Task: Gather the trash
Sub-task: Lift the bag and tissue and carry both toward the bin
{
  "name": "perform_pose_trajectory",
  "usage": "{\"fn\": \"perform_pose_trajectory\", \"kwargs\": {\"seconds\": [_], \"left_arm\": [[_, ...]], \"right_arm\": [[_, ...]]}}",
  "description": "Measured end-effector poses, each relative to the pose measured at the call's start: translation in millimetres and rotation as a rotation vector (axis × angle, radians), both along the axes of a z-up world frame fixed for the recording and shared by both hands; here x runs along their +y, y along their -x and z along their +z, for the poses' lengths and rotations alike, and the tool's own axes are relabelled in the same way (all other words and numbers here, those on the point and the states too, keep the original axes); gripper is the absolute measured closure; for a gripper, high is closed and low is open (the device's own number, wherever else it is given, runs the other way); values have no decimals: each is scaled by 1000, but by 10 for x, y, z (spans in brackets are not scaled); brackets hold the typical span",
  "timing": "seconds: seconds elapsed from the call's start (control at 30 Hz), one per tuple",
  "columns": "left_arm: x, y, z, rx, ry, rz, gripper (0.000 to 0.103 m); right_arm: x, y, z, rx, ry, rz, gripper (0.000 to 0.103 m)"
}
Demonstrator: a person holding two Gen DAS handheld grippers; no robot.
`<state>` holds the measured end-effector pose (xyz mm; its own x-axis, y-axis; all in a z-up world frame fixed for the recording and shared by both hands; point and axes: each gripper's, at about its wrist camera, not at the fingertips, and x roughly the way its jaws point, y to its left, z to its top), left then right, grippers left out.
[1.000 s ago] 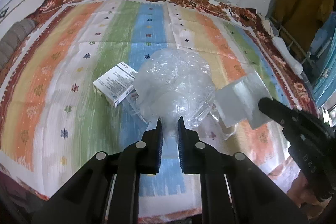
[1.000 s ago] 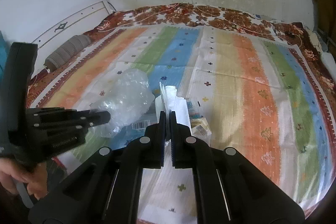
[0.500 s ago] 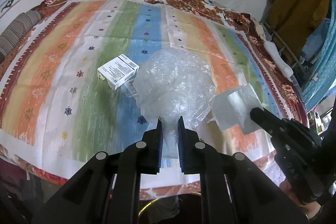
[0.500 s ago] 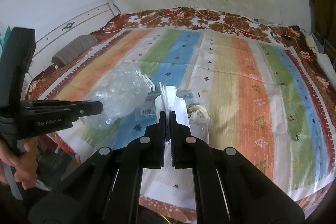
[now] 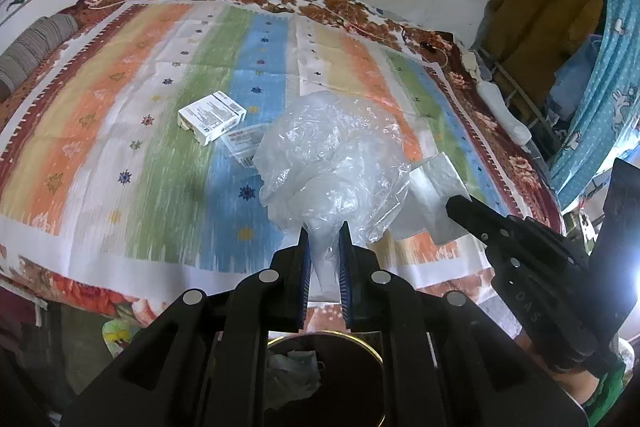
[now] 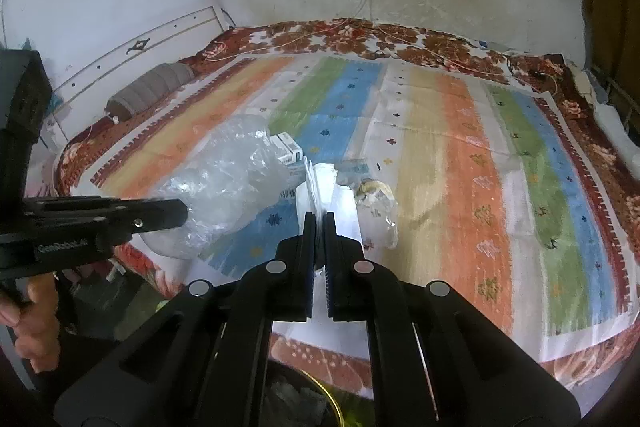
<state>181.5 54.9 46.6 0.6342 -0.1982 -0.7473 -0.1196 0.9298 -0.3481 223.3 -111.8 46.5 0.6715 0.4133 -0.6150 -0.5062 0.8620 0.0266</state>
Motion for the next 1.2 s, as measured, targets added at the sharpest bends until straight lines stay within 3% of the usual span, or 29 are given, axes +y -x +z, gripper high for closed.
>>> {"fn": "perform_pose_trajectory", "kwargs": {"seconds": [0.47, 0.77, 1.2], "left_arm": [[-83, 571, -70, -37, 28, 19, 92], [-206, 981, -230, -40, 74, 18, 91], [-497, 1274, -506, 11, 12, 4, 91]], "right_arm": [[-186, 625, -54, -4, -10, 33, 100], [-325, 958, -286, 64, -21, 29, 100], [-379, 1325, -535, 111, -23, 36, 100]]}}
